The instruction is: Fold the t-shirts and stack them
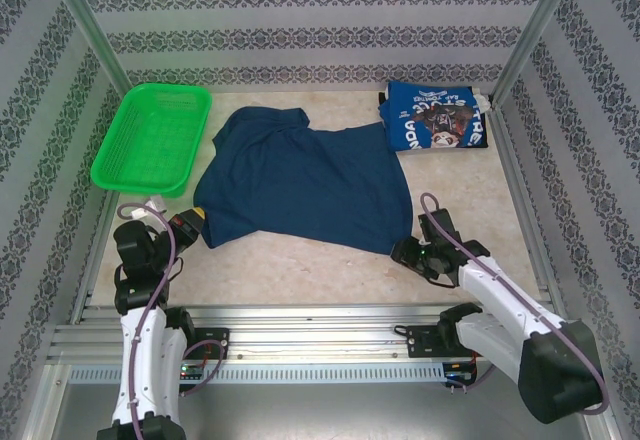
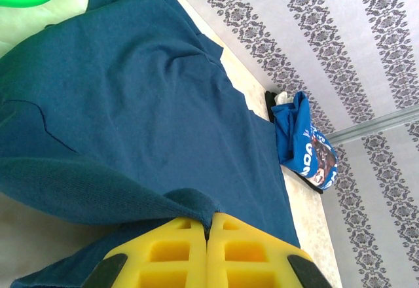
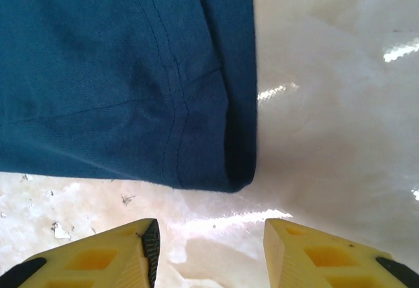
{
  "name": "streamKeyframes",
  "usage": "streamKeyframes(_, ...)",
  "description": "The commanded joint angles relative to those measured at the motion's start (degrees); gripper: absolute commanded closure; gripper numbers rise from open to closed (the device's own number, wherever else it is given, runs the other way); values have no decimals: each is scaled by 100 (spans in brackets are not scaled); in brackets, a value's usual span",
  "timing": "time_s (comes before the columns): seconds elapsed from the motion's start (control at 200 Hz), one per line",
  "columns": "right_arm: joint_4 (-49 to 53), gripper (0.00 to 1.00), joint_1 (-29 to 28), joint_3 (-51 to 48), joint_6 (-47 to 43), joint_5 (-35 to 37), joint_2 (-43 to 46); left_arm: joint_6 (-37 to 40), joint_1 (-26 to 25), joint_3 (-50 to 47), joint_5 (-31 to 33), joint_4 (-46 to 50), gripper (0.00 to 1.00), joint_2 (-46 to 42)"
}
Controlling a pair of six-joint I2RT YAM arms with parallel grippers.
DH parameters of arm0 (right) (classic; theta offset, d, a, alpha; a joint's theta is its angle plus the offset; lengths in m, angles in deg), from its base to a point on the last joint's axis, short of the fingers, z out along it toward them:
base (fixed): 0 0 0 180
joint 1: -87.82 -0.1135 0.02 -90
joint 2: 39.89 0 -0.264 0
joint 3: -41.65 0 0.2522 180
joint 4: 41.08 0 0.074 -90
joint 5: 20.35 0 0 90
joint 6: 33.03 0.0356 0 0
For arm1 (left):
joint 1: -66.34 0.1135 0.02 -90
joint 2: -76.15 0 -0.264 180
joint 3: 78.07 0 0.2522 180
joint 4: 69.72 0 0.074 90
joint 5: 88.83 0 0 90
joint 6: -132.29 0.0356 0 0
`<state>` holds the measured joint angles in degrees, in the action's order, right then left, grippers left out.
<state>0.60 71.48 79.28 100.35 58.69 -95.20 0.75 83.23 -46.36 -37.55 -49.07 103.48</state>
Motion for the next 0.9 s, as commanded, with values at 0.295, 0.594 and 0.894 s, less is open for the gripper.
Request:
streamKeyframes(0.295,-420,54,582,651,-420,-407,-598,137,8,-29,4,93,100,-105)
streamKeyframes(0.594,-923,61,729,798,-671,-491,-1458,129,8,-11,-13,78,100,-96)
streamKeyframes(0.894,-1114,64,751,839,-848,-473,-2020,173,8,37,-26,137,100,-88)
